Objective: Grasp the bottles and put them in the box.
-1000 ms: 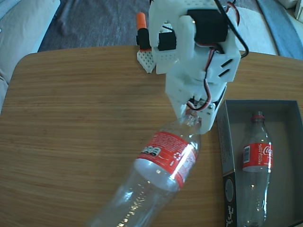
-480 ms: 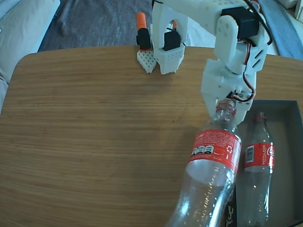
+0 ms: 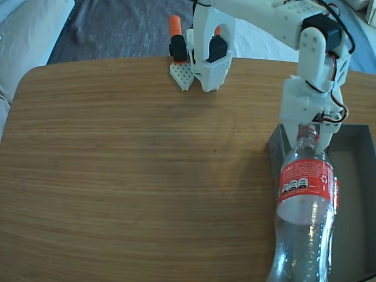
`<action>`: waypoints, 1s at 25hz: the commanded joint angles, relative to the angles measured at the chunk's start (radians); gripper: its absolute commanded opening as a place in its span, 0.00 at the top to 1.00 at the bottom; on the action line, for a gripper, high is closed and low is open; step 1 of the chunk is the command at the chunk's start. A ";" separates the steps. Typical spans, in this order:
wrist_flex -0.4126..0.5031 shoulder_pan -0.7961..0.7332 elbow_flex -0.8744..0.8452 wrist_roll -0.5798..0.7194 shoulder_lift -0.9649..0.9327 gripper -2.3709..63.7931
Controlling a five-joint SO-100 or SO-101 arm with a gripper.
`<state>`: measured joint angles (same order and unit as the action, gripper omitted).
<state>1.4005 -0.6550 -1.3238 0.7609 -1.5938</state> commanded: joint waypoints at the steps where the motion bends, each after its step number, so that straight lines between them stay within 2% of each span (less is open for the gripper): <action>1: -0.041 -0.040 0.063 -0.018 -0.008 0.95; 6: -0.112 -0.097 0.063 -0.035 -0.003 0.95; 13: -0.118 -0.149 0.072 -0.067 0.040 0.95; 17: -0.115 -0.149 0.163 -0.115 0.114 0.95; 25: -0.106 -0.175 0.304 -0.115 0.225 0.95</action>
<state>1.2931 -0.8099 -1.0983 0.6458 -1.3530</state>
